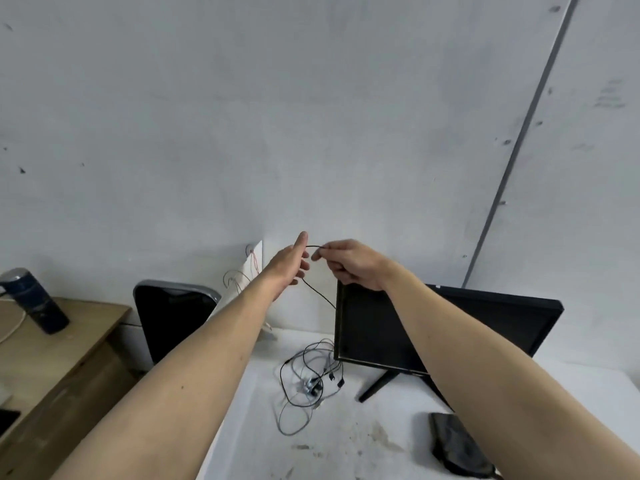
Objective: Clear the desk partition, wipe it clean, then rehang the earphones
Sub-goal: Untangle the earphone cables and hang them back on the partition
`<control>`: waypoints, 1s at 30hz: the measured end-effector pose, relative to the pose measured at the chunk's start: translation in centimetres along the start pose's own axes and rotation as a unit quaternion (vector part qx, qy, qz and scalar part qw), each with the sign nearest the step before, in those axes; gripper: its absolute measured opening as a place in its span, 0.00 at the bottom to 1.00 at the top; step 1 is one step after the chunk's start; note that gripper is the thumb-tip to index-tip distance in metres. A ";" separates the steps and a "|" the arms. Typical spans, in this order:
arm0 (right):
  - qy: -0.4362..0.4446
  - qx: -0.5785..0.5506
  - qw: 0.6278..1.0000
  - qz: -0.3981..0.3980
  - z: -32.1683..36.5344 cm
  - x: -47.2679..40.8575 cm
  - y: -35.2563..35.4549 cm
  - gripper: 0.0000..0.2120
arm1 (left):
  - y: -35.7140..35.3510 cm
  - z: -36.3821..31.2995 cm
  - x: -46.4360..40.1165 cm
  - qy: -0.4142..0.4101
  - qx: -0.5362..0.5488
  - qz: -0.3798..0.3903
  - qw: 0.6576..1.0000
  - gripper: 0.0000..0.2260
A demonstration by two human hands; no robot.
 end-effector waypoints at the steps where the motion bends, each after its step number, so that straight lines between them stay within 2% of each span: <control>1: 0.013 0.011 1.000 -0.014 1.6 0.0 0.6 0.10 | 0.2 -1.1 0.3 -0.016 -0.024 0.007 1.000 0.32; 3: 0.025 0.037 0.998 -0.038 3.8 0.0 1.6 0.12 | 0.6 -2.5 0.4 -0.052 -0.076 0.005 0.996 0.31; 6: 0.003 0.088 0.995 -0.043 4.1 0.2 2.1 0.15 | 1.1 -4.1 0.3 -0.100 -0.087 -0.012 0.991 0.24; 11: -0.057 0.172 0.982 -0.053 1.1 0.9 3.0 0.17 | 1.7 -4.9 0.2 -0.120 0.018 -0.049 0.991 0.16; 15: -0.088 0.240 0.967 -0.013 -1.2 1.9 3.4 0.15 | 3.6 -5.4 0.7 -0.151 0.009 -0.123 0.981 0.14; 20: -0.111 0.148 0.983 -0.015 -2.6 2.4 3.6 0.14 | 2.5 -6.0 1.1 -0.162 0.047 -0.060 0.984 0.14; 24: -0.086 0.181 0.979 -0.034 -2.8 1.9 3.5 0.13 | 1.7 -7.4 1.7 -0.170 0.071 -0.040 0.982 0.14; 28: -0.062 0.174 0.981 -0.054 -3.2 1.6 3.1 0.08 | 0.8 -9.0 2.7 -0.173 0.094 -0.004 0.980 0.12; 30: -0.060 0.159 0.985 -0.041 -3.7 1.6 2.1 0.08 | 0.4 -9.7 3.2 -0.169 0.107 0.010 0.980 0.10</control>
Point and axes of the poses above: each hand's wrist, its own x-axis away from the middle knuckle, its own y-axis out of the back of the hand, z = x × y, the point moved 10 cm from there along -x, towards the middle knuckle, and after that the axes turned 10 degrees about -z, right-handed, at the moved point
